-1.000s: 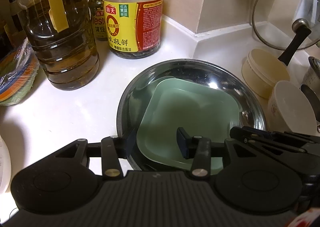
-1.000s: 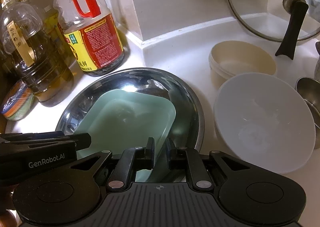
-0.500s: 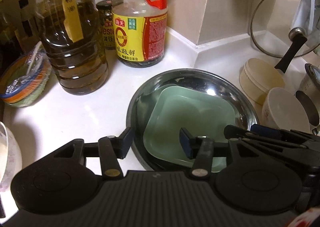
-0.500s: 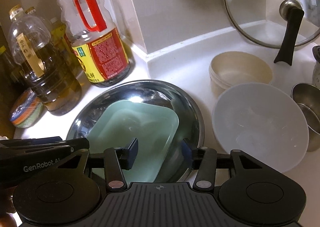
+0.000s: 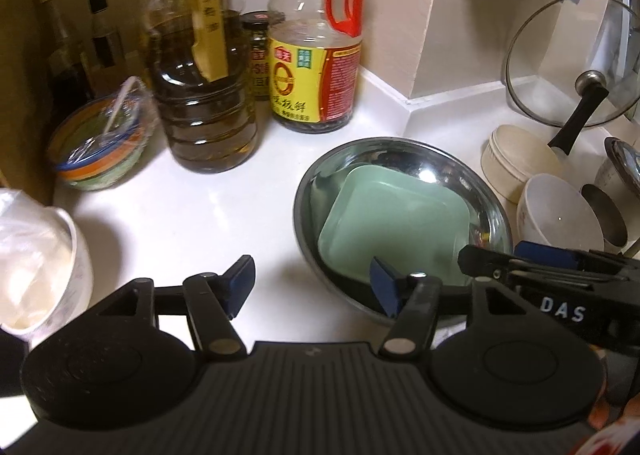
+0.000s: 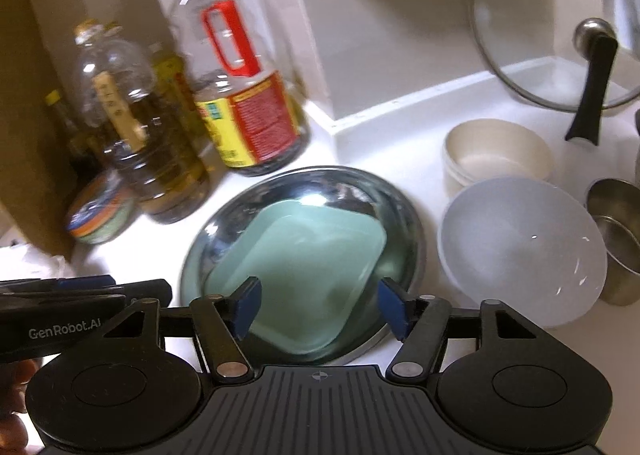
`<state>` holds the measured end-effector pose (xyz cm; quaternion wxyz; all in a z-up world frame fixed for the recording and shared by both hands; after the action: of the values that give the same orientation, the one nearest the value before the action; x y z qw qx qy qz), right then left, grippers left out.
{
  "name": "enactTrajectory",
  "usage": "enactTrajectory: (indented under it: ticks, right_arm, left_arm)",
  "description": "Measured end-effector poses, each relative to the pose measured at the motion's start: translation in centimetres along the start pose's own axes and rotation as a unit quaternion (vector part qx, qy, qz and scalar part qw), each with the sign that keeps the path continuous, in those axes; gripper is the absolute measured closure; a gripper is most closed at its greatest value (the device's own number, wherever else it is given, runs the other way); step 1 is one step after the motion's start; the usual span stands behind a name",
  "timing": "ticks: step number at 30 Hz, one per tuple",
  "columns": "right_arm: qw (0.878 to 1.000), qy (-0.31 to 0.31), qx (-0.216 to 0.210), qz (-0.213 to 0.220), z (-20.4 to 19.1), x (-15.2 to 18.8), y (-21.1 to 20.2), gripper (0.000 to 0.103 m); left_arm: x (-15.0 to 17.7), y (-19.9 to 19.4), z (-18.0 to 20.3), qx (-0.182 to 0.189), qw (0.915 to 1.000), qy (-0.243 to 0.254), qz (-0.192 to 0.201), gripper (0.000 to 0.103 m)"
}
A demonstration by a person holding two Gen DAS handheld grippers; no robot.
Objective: Organize plates and bowls
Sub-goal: 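Withdraw and move both grippers toward the white floral saucer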
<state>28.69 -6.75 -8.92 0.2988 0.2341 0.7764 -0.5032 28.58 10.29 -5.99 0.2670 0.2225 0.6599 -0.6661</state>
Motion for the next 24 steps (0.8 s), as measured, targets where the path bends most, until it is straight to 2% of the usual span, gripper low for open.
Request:
enactTrajectory:
  ticks: [5,14,24]
  right_arm:
    - [0.999,-0.028,-0.025,-0.003,-0.8,0.7,-1.4,0.037]
    - [0.995,-0.051,-0.064,-0.057,-2.0,2.8,-2.5,0.033]
    - [0.989,-0.069,-0.097,-0.084,-3.1,4.5,-2.8,0.033]
  left_arm:
    - [1.6,-1.7,-0.7,-0.008,0.9999,-0.012,-0.005,0.042]
    - [4.3,-3.9,-1.4,-0.022,0.9993,-0.025,-0.016,0.041]
    - [6.9,-5.4,-2.1,-0.039,0.9976,-0.05,-0.026,0.041]
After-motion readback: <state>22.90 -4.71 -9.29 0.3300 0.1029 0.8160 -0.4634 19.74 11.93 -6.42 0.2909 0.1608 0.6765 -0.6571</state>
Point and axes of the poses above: each gripper's, at about its wrist camera, not at the fingertips, and y roughly the way its jaws point, z to its right, x to its underside, the point moved 6 cm from there along y, roughly the way its jaws point, and after that the axes turned 1 degree about -x, right-handed, at the moved point
